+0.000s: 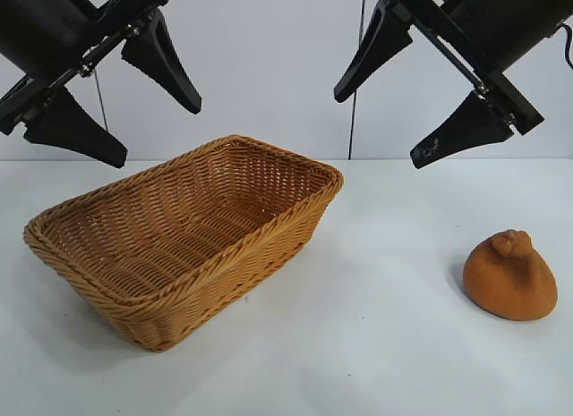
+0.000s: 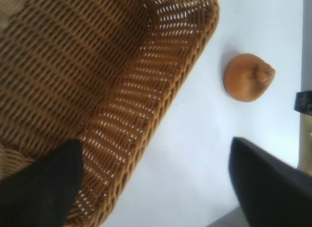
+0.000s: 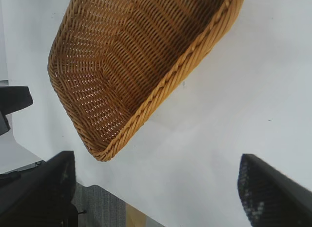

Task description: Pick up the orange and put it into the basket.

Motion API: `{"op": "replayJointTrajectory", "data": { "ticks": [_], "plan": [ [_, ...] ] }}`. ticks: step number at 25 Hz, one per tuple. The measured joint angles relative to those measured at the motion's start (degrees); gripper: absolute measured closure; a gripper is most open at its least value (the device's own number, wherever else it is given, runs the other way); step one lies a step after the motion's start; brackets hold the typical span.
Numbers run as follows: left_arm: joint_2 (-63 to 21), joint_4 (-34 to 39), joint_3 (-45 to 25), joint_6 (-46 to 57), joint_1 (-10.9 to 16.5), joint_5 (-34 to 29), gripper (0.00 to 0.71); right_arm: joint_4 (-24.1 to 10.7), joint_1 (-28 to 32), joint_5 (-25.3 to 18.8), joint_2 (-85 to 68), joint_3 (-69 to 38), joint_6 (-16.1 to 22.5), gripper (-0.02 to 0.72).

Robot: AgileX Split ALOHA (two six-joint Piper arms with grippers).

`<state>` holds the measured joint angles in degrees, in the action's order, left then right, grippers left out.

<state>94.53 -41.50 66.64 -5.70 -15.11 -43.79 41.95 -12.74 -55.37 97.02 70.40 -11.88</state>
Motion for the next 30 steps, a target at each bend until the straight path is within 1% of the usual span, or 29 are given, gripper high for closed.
{"op": "replayJointTrajectory", "data": {
  "ticks": [21,30],
  "plan": [
    [0.00,0.06,0.00,0.00,0.00,0.00,0.128,0.00,0.00,0.04,0.00,0.00,0.00,0.085],
    [-0.06,0.06,0.00,0.00,0.30,1.39,0.128,0.00,0.00,0.04,0.00,0.00,0.00,0.085]
  ]
}}
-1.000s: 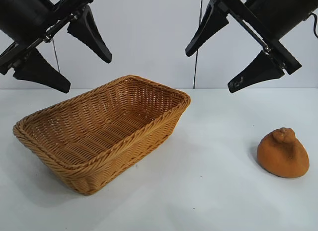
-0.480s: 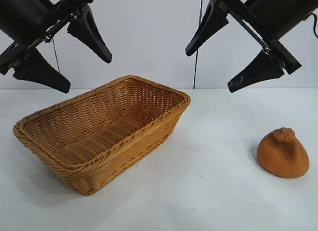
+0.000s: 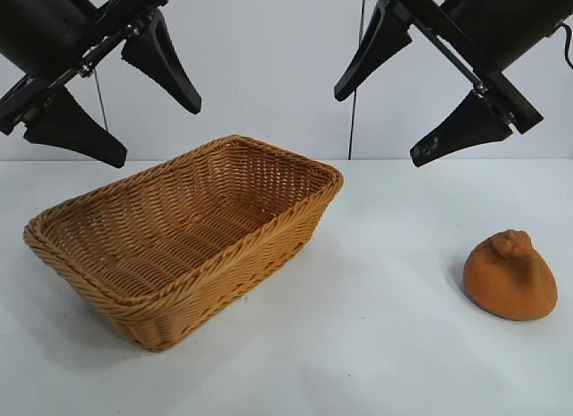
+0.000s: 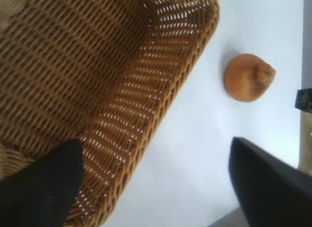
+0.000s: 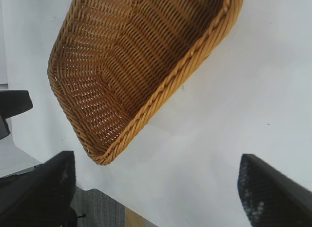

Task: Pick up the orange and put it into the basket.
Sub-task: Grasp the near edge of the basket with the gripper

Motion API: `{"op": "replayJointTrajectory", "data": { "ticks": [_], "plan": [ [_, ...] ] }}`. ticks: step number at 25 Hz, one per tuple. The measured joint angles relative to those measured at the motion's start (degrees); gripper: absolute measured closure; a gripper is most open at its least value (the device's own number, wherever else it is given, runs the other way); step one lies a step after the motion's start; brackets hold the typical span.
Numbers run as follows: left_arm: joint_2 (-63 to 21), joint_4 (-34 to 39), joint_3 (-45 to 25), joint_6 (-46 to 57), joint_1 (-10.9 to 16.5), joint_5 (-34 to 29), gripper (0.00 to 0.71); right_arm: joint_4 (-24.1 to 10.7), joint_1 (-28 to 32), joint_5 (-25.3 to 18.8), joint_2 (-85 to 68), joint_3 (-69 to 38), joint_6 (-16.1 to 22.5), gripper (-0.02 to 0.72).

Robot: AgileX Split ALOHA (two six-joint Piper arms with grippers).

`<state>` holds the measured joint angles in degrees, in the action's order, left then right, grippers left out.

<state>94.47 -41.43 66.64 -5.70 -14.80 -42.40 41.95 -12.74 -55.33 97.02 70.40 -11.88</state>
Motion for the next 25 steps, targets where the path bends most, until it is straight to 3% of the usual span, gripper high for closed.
{"op": "replayJointTrajectory", "data": {
  "ticks": [4,8,14,18,21,25],
  "plan": [
    [-2.02,2.17,0.00,0.63,2.34,-1.44,0.128,0.00,0.00,0.04,0.00,0.00,0.00,0.085],
    [-6.48,8.17,0.00,8.93,3.70,-4.03,0.128,-0.05,0.00,0.04,0.00,0.00,0.00,0.085],
    [-10.27,22.45,-1.02,31.02,-0.41,-9.18,0.128,-0.28,0.00,0.04,0.00,0.00,0.00,0.085],
    [-10.38,31.14,-3.60,48.45,-2.87,-8.61,0.128,-0.51,0.00,0.04,0.00,0.00,0.00,0.085],
    [-9.78,33.31,-6.43,55.11,-2.95,-5.87,0.128,-0.51,0.00,0.04,0.00,0.00,0.00,0.085],
    [-6.23,31.13,-7.46,56.47,-2.70,-4.04,0.128,-0.51,0.00,0.04,0.00,0.00,0.00,0.085]
  ]
}}
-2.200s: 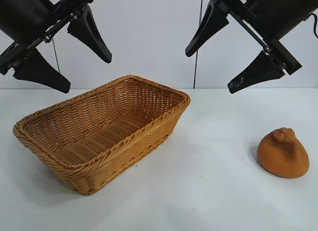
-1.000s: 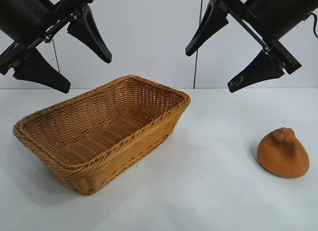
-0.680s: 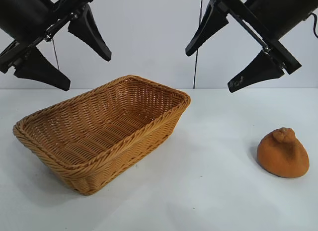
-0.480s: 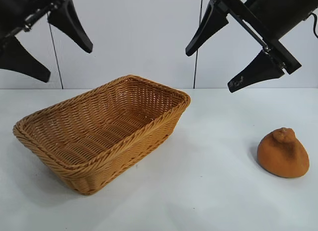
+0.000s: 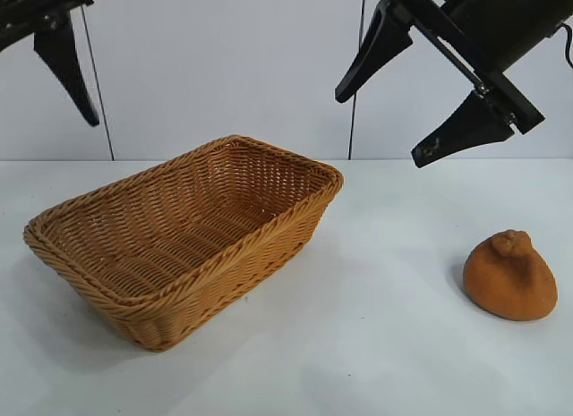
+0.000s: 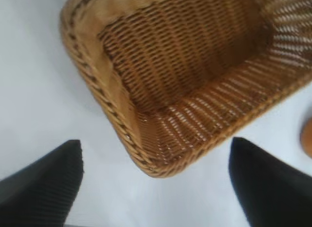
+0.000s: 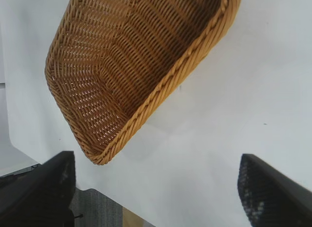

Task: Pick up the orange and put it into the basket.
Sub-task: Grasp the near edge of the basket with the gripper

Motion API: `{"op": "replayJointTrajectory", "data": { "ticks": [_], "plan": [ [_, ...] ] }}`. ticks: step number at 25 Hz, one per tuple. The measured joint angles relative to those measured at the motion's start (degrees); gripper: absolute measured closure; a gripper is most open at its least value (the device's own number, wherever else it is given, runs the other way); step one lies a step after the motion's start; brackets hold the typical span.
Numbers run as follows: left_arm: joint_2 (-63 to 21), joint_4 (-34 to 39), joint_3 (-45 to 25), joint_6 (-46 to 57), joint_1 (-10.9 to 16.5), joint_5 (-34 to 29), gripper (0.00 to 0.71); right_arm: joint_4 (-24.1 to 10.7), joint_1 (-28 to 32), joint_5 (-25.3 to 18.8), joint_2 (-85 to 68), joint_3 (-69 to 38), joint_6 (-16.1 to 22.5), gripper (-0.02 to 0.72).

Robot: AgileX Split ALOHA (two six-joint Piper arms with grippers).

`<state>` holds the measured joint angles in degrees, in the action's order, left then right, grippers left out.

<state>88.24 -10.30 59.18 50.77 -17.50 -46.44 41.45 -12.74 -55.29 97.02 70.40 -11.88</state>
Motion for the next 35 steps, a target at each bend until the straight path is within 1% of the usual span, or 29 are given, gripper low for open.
{"op": "replayJointTrajectory", "data": {
  "ticks": [5,8,12,15,18,20,24,26,29,31,32,34,35],
  "plan": [
    [6.18,-3.24,-0.05,0.26,0.52,4.04,0.128,0.00,0.00,-0.22,0.00,0.00,0.00,0.085],
    [9.39,-3.28,-0.88,0.26,1.99,4.79,0.128,0.00,0.00,-0.90,0.00,0.00,0.00,0.085],
    [12.35,-3.50,-2.64,-0.68,3.69,7.76,0.128,0.00,0.00,-1.22,0.00,0.00,0.00,0.085],
    [13.67,-6.00,-2.81,-3.80,3.73,10.42,0.128,0.00,0.00,-1.35,0.00,0.00,0.00,0.085],
    [15.65,-11.37,-2.83,-6.80,3.73,11.89,0.128,0.00,0.00,-1.41,0.00,0.00,0.00,0.085],
    [17.33,-13.69,-2.95,-9.15,3.73,12.27,0.128,0.00,0.00,-1.46,0.00,0.00,0.00,0.085],
    [18.54,-14.76,-3.62,-10.95,3.73,14.31,0.130,-0.04,0.00,-1.64,0.00,0.00,0.00,0.085],
    [18.54,-14.92,-3.76,-11.08,3.73,15.24,0.151,-0.04,0.00,-1.64,0.00,0.00,0.00,0.085],
    [18.54,-14.91,-3.80,-11.15,3.73,15.66,0.242,-0.04,0.00,-1.67,0.00,0.00,0.00,0.085],
    [18.54,-14.93,-3.80,-11.10,3.73,15.66,0.367,-0.04,0.00,-1.67,0.00,0.00,0.00,0.085],
    [18.54,-14.93,-3.80,-11.04,3.73,15.66,0.454,-0.07,0.00,-1.67,0.00,0.00,0.00,0.085],
    [18.54,-15.01,-3.80,-10.32,3.73,15.09,0.603,-0.14,0.00,-1.67,0.00,0.00,0.00,0.085],
    [18.54,-15.43,-3.80,-9.62,3.73,15.18,0.627,-0.14,0.00,-1.71,0.00,0.00,0.00,0.085]
  ]
}}
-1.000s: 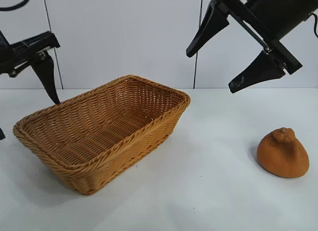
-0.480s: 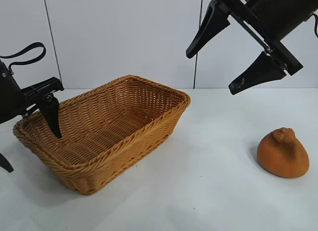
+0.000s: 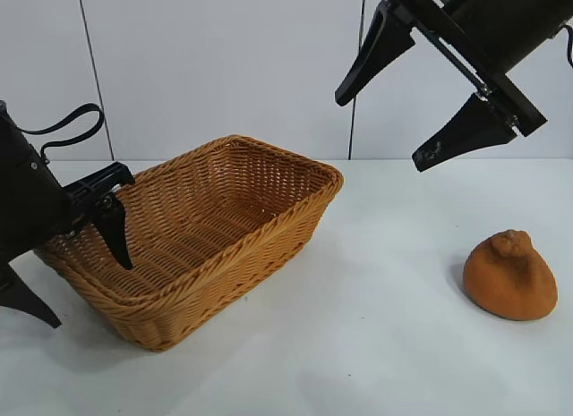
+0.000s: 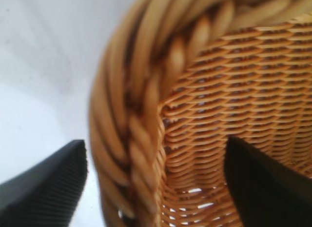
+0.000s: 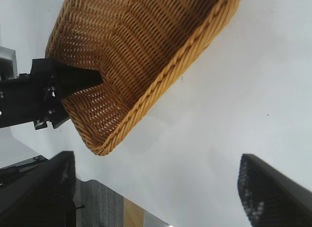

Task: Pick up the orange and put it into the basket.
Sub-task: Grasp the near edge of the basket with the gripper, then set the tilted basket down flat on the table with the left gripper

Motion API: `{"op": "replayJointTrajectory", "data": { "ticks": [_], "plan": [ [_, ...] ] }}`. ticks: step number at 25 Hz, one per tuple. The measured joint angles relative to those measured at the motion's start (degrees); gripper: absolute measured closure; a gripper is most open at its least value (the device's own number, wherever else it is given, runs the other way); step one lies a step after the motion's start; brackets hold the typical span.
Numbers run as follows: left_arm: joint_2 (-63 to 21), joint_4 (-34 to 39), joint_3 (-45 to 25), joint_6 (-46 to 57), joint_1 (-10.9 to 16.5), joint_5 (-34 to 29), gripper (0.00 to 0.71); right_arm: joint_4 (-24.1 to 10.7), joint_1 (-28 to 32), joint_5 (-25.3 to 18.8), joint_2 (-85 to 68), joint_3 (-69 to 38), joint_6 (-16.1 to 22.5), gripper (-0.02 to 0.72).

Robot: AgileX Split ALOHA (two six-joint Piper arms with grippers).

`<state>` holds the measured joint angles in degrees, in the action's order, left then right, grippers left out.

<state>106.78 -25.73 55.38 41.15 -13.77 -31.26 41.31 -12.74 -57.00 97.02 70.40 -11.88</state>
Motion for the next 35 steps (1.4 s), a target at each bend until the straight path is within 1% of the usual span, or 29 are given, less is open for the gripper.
{"op": "replayJointTrajectory", "data": {
  "ticks": [3,5,10,14,20,25,29,32,35],
  "plan": [
    [-0.05,0.06,0.28,0.05,0.19,-1.07,0.627,-0.04,0.00,-0.41,0.00,0.00,0.00,0.085],
    [-0.27,0.10,1.75,-1.14,1.10,-3.08,0.627,-0.04,0.00,-0.79,0.00,0.00,0.00,0.085],
    [-0.31,0.97,8.31,-9.02,4.31,-10.45,0.627,-0.12,0.00,-1.04,0.00,0.00,0.00,0.085],
    [-0.12,1.26,13.57,-15.32,5.32,-14.60,0.627,-0.22,0.00,-1.11,0.00,0.00,0.00,0.085],
    [5.00,1.34,22.49,-24.27,5.32,-23.16,0.627,-0.26,0.00,-1.67,0.00,0.00,0.00,0.085],
    [9.04,1.66,27.12,-31.77,5.02,-28.37,0.627,-0.26,0.00,-2.30,0.00,0.00,0.00,0.085],
    [10.45,1.68,27.34,-34.93,3.20,-30.01,0.627,-0.26,0.00,-2.36,0.00,0.00,0.00,0.085],
    [11.49,1.62,27.34,-35.56,1.87,-29.63,0.627,-0.26,0.00,-2.36,0.00,0.00,0.00,0.085],
    [13.17,1.19,27.34,-35.68,1.34,-28.42,0.627,-0.26,0.00,-2.40,0.00,0.00,0.00,0.085]
  ]
}}
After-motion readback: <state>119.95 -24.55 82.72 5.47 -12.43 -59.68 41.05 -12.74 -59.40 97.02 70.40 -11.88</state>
